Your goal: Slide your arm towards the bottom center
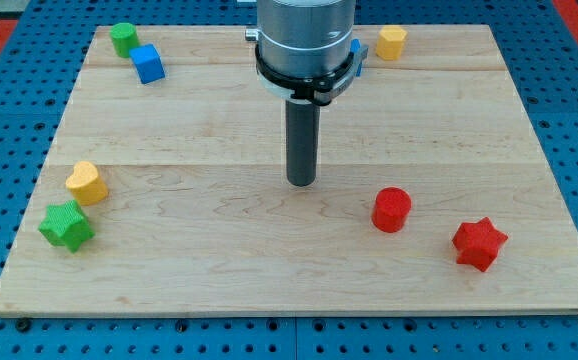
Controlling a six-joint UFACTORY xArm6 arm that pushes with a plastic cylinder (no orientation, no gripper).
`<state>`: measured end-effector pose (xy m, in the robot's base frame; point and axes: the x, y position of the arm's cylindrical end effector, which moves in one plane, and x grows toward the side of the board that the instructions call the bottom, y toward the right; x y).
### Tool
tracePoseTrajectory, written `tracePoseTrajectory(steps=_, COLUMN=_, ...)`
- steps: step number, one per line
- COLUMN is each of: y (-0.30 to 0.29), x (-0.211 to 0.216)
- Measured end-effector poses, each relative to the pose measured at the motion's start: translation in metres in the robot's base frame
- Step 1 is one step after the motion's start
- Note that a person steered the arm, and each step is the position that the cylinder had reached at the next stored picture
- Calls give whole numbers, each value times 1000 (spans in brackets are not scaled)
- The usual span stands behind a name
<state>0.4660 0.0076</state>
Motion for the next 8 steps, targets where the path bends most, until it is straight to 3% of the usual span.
tracePoseTrajectory(steps=8, y=9, x=24)
